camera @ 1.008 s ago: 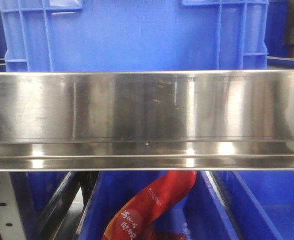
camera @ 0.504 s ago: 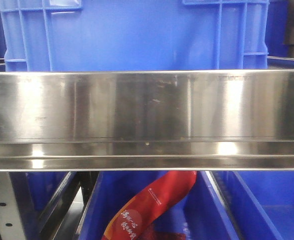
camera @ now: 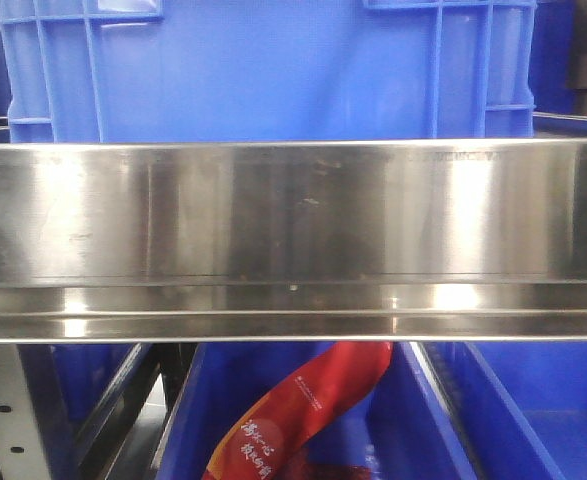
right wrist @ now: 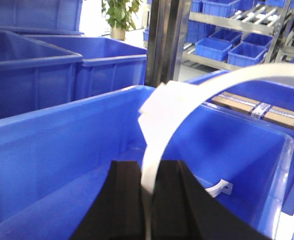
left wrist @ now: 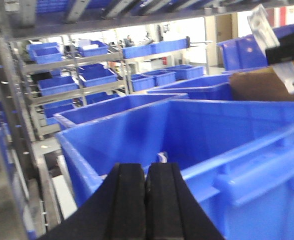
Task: Grab PVC pipe and place in blue bin
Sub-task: 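Open the right gripper to release the pipe into the bin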
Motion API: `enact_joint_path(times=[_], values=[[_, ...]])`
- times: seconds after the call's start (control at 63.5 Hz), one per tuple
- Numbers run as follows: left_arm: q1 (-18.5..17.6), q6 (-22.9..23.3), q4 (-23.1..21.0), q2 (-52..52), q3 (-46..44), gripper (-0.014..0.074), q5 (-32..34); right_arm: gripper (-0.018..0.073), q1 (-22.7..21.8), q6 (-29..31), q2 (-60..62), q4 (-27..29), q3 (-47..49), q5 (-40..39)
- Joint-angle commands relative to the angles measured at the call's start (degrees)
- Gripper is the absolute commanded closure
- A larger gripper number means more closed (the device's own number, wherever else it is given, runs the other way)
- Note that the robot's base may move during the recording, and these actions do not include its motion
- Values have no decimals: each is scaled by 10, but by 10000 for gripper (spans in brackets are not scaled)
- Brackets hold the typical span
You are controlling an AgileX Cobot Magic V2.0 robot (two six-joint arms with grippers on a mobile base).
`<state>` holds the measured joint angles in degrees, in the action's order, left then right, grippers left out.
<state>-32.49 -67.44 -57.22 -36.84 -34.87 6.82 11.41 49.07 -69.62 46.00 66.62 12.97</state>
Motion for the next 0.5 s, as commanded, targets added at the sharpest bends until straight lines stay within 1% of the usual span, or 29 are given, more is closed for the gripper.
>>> enact_joint_path(times=[0.0, 0.11, 0.189, 0.236, 0.488], values=[[2, 4, 1, 4, 0, 707, 16, 547, 0, 7, -11, 2, 8, -19], [2, 4, 1, 4, 0, 707, 16, 421, 0, 7, -21, 2, 8, -24], [2, 4, 1, 4, 0, 707, 17, 374, 0, 7, -27, 2, 8, -27], [2, 4, 1, 4, 0, 707, 17, 361, 0, 7, -28, 2, 8, -30], [2, 4, 1, 4, 0, 707, 19, 371, 0, 7, -15, 2, 9, -42]])
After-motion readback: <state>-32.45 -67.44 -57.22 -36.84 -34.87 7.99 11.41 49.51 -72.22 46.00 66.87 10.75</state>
